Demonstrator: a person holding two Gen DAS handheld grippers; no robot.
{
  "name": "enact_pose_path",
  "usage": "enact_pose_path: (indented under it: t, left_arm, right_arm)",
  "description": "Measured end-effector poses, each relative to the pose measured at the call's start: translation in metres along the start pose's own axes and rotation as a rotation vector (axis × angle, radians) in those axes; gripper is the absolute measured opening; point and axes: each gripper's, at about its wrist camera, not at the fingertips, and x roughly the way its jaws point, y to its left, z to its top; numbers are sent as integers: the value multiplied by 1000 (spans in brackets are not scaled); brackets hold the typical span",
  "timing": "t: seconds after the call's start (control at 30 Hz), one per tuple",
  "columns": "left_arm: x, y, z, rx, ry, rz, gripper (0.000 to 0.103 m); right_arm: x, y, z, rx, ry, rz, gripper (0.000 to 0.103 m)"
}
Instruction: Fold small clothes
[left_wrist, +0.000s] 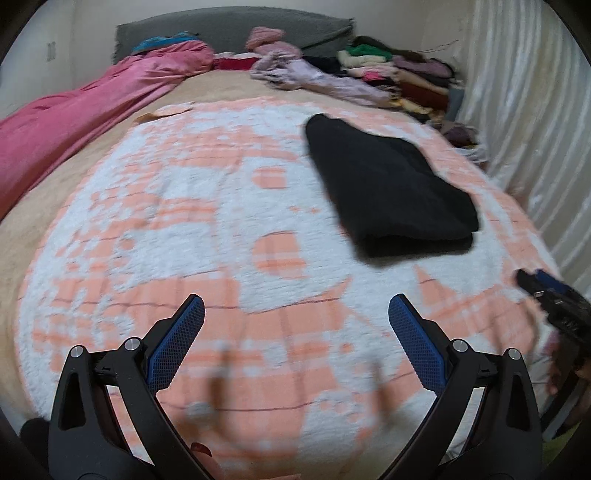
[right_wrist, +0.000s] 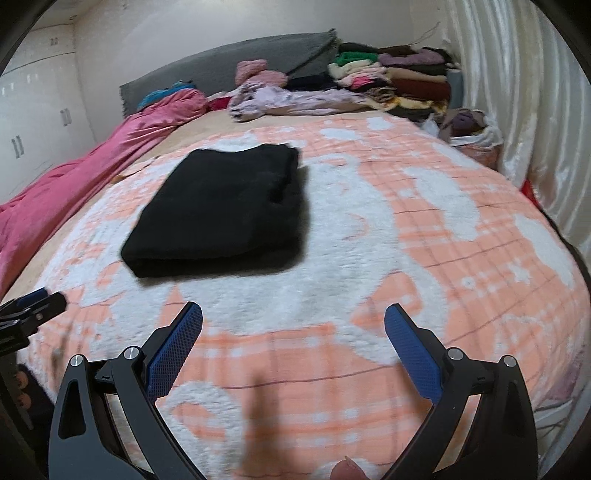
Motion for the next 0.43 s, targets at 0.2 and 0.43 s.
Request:
enact_pose_path:
  t: [0.2, 0.43]
  left_arm:
    - [0, 63, 5, -121, 16, 27, 94]
    - [3, 230, 33, -318, 2, 322, 93]
  right_arm:
    - [-19, -92, -13, 187, -34, -246, 98]
    - [-80, -303, -83, 510, 12, -733, 98]
